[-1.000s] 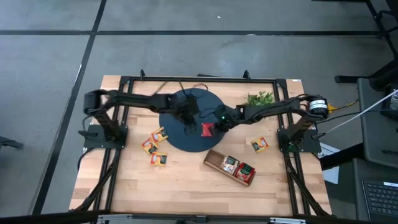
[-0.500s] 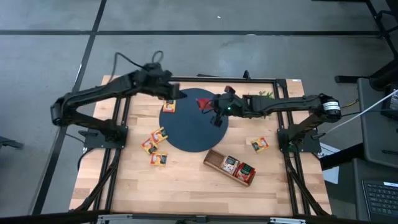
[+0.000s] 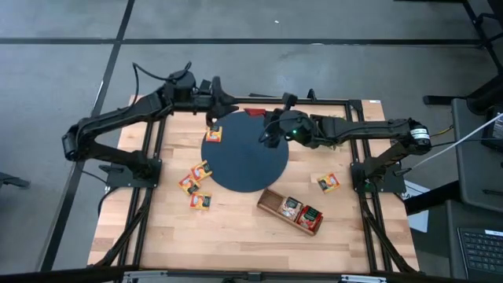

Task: Pick & Place Tea
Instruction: Put the red tea bag into the right section of the wooden organizer

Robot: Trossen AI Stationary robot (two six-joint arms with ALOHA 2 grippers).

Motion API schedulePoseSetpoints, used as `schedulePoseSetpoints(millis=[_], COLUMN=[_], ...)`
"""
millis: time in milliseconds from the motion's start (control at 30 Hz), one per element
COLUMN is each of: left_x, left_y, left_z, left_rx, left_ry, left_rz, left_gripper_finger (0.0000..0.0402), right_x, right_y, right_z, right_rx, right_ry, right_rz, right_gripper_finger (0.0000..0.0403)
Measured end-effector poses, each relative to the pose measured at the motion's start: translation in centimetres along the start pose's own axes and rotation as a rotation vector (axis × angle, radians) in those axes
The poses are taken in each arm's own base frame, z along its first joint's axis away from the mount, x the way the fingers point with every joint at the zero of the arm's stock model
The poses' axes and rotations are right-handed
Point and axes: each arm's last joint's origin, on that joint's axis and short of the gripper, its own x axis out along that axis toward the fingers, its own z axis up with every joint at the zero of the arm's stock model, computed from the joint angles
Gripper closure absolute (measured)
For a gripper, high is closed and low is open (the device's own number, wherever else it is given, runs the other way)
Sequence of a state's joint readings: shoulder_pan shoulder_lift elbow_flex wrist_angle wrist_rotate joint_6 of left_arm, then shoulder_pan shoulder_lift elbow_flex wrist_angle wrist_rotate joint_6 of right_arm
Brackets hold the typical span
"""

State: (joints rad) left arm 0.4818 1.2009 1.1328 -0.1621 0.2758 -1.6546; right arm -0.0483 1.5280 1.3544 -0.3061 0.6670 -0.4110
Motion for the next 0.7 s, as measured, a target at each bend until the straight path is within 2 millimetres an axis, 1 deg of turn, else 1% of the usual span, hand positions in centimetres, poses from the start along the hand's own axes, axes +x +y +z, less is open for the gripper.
schedulePoseSetpoints(millis=[133,333,500,700], left_x=[0.6,1.6,2.1,2.1], left_y=[0.1,0.5,0.7,0.0], left_z=[-0.5,-0.8,-0.7,-0.6], left_rx=[-0.047,-0.084,-0.114,-0.088], left_ry=[-0.001,-0.012,-0.044,-0.073], left_rz=[-0.003,0.007,0.008,-0.068], left_gripper_finger=[0.0246,0.0245,0.0245,0.0245], right_x=[0.0,-0.1,-0.3,-0.4], right_y=[-0.2,-0.4,-0.3,-0.3], right_z=[0.1,0.5,1.1,1.2], right_rx=[-0.081,-0.182,-0.201,-0.198], right_ry=[0.005,-0.012,-0.050,-0.058], right_rz=[-0.042,-0.091,-0.106,-0.106], right_gripper_finger=[0.0396,0.0394,0.0395,0.0394])
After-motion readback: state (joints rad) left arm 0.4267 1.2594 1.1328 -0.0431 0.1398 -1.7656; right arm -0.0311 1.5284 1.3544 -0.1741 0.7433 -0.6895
